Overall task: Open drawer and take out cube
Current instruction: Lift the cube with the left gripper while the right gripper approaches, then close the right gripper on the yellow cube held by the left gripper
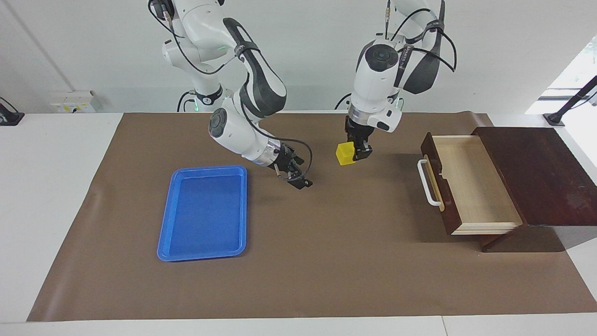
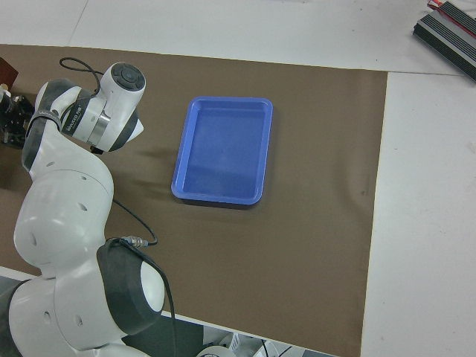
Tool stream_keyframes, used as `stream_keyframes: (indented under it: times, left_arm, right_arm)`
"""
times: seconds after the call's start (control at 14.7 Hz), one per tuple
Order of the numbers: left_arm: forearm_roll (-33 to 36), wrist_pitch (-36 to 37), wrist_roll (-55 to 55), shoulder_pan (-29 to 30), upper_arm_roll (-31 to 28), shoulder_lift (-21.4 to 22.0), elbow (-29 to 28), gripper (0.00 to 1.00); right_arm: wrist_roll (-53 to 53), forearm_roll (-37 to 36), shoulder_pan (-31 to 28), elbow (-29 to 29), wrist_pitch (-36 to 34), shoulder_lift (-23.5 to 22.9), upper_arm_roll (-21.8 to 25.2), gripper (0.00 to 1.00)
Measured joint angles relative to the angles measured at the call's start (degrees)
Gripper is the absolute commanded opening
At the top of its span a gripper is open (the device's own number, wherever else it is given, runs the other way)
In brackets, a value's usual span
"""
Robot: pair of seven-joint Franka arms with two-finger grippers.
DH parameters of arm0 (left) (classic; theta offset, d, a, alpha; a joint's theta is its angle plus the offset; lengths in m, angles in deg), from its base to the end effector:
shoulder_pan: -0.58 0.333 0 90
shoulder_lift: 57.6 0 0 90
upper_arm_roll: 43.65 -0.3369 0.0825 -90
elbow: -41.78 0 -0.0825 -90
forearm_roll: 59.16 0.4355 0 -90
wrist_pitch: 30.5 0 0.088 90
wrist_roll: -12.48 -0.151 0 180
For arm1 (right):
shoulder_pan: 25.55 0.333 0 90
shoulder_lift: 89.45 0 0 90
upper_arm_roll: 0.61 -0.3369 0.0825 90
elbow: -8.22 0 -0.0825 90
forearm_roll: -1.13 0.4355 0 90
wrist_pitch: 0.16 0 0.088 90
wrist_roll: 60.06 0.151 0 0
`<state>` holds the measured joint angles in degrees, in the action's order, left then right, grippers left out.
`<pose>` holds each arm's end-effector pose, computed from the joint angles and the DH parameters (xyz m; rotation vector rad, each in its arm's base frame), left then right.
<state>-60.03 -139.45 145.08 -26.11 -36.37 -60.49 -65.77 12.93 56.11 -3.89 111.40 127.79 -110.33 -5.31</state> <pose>0.5139 -0.3474 0.4376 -2.0267 -2.3699 0.0367 0.6213 0.3633 0.3234 -1.8853 1.6159 0.7452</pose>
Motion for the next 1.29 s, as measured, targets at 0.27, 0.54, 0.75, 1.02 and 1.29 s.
stream_keyframes:
  times: [0.27,0.54,0.75,1.02,1.29]
  left_arm:
    - [0.0,-0.3,1.4,-1.3,-0.1,0.0,-0.1,0.08]
    - [0.1,-0.4,1.4,-1.3,-0.3,0.0,-0.2,0.08]
    - [0.1,-0.4,1.4,-1.3,-0.3,0.0,-0.2,0.08]
    - [0.1,-0.5,1.4,-1.3,-0.3,0.0,-0.2,0.08]
    - [0.1,-0.5,1.4,-1.3,-0.3,0.0,-0.2,0.08]
  right_arm:
    - [2.0,4.1,0.3,-1.3,0.0,-1.3,0.1,1.00]
    - [1.8,3.9,3.0,-0.1,0.0,0.0,0.0,1.00]
    - [1.5,3.9,3.3,4.6,0.0,5.3,0.1,1.00]
    - [1.5,3.9,3.4,7.8,1.0,9.4,0.2,1.00]
    - [1.4,4.2,6.8,10.5,7.3,9.4,0.0,1.00]
